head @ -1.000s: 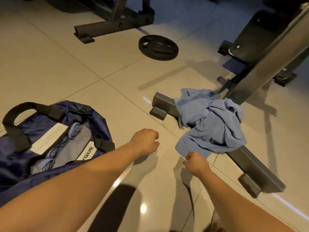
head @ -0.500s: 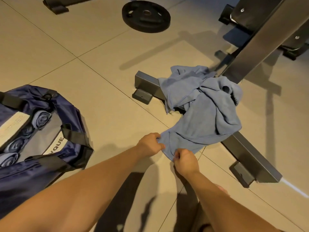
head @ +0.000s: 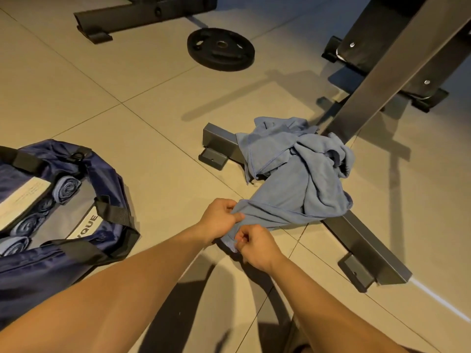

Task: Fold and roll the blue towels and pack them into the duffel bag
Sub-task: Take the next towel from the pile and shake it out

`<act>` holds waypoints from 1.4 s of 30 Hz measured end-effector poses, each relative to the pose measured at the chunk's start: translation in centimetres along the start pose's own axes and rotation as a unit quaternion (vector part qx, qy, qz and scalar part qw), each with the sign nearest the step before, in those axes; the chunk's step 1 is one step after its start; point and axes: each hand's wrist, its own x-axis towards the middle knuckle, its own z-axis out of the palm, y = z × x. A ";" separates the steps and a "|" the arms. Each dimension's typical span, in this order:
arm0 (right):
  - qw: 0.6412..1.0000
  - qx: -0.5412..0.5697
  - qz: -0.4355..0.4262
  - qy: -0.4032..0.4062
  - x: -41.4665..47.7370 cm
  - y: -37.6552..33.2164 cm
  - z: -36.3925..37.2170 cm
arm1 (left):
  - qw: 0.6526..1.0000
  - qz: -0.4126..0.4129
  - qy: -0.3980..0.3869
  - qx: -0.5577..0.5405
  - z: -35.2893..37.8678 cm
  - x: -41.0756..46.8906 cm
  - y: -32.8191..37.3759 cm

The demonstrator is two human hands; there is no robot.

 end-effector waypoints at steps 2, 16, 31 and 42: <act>0.995 -0.031 -0.017 0.096 -0.3 -0.8 -2.0 | 0.999 0.019 0.008 0.027 -1.1 -0.1 1.1; 0.942 -0.216 -0.084 0.242 2.0 -2.3 -19.5 | 0.985 0.143 0.041 0.091 -6.1 -3.1 17.5; 0.952 -0.092 -0.068 0.285 -0.6 -10.8 -38.9 | 0.955 0.287 0.028 0.073 -3.2 -4.6 31.5; 0.966 0.188 -0.062 0.168 -4.7 -18.4 -38.3 | 0.961 0.269 0.032 -0.048 -9.1 -9.2 33.5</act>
